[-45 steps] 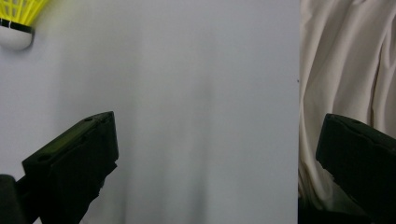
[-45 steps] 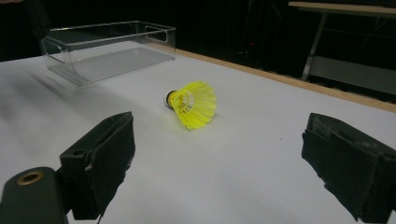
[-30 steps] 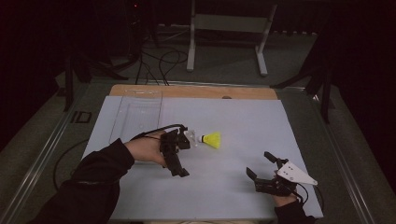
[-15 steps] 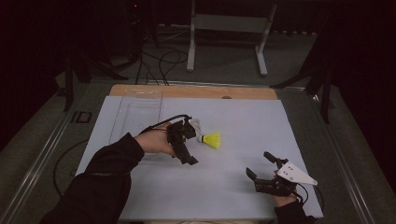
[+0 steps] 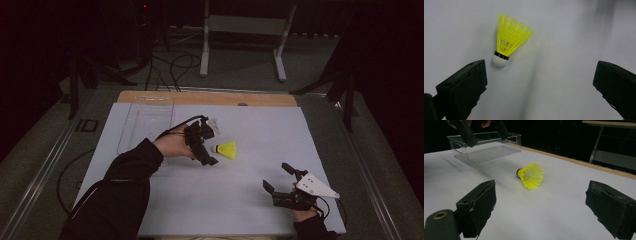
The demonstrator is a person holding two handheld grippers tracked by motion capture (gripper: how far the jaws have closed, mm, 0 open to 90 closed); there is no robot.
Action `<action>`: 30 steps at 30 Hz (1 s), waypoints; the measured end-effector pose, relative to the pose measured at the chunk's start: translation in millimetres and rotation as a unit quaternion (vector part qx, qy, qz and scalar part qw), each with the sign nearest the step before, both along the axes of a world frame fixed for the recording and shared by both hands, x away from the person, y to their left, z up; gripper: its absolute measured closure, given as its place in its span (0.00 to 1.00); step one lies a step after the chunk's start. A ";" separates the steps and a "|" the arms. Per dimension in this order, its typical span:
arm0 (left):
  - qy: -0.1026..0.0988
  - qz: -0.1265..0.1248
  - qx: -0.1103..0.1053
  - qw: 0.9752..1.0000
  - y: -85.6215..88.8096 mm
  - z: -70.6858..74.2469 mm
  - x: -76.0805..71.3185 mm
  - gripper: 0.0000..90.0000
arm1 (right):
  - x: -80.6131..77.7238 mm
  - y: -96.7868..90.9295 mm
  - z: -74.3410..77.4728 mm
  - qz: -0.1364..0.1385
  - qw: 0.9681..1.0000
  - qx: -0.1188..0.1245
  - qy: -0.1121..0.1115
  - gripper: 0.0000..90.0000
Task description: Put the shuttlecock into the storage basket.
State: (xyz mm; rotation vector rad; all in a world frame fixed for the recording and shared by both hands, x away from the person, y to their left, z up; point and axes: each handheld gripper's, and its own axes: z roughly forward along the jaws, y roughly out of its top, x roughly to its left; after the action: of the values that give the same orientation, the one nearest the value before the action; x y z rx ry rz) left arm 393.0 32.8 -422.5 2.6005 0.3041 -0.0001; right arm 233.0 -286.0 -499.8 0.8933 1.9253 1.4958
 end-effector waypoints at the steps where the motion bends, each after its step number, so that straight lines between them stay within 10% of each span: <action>1: -0.004 0.003 -0.002 1.000 -1.0 -0.8 1.3 0.00 | -0.1 0.0 0.1 0.000 1.000 0.000 0.000 0.11; 18: -0.010 0.018 -0.066 0.998 0.4 -29.6 26.5 0.02 | -0.7 0.2 0.3 0.007 1.000 0.004 0.002 0.11; 30: 0.001 0.017 -0.053 0.998 -7.0 -59.1 35.5 0.06 | -0.5 -0.4 0.3 0.008 1.000 0.008 0.003 0.11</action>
State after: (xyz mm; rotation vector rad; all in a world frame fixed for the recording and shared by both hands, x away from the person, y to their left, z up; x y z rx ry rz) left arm 428.5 25.9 -481.6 2.4905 0.3394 -0.0081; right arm 232.5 -286.5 -499.5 0.8924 1.9310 1.5220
